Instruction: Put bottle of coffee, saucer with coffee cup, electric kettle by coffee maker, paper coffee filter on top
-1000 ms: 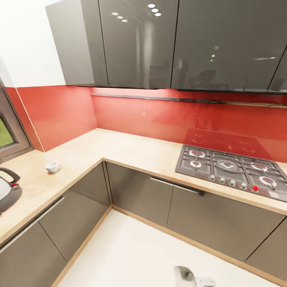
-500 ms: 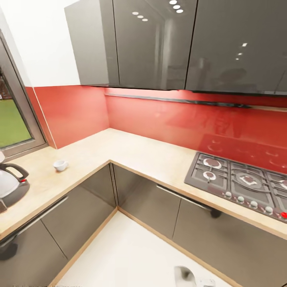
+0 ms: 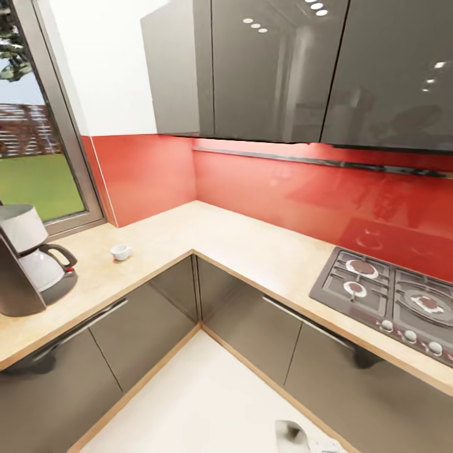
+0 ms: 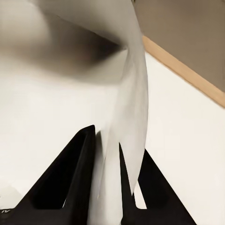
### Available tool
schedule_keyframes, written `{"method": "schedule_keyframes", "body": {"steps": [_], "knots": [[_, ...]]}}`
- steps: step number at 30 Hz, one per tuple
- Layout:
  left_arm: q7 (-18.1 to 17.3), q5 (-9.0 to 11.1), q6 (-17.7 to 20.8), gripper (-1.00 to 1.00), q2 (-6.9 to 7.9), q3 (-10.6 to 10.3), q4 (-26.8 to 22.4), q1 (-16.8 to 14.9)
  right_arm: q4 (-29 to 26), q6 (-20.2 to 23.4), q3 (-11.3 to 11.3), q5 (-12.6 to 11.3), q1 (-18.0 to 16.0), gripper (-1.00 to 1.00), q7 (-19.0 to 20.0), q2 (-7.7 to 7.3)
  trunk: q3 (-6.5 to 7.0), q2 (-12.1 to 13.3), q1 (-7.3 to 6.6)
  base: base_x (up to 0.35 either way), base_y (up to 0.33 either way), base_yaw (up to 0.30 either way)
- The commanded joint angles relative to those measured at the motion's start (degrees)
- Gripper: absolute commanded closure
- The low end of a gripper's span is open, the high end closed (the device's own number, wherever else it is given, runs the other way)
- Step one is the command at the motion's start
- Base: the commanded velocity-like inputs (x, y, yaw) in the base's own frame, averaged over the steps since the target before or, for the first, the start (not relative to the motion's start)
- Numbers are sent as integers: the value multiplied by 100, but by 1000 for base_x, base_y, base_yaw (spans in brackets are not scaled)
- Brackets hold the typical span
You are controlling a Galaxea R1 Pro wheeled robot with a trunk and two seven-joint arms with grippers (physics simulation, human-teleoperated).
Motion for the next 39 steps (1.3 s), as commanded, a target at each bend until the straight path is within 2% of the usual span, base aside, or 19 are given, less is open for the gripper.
{"method": "schedule_keyframes", "body": {"steps": [1, 21, 29, 39], "knots": [[-1, 7, -20, -100, -1, 28, -5, 1, 8, -22, -1, -18, -5, 100, -3, 2, -10, -11, 3, 0, -3, 279], [-8, 2, -37, -100, -11, -2, 1, 1, 3, -22, -1, -18, -5, 100, -3, 2, -10, -11, 3, -1, -1, 279], [-2, 1, -38, -100, -16, 7, 1, 1, 4, -22, -1, -18, -5, 100, -3, 2, -10, -11, 3, -143, -166, 279], [-7, -3, 5, -100, -9, 14, 1, 1, 1, -22, -1, -18, -5, 100, -3, 2, -13, -11, 3, -15, -15, 279]]}}
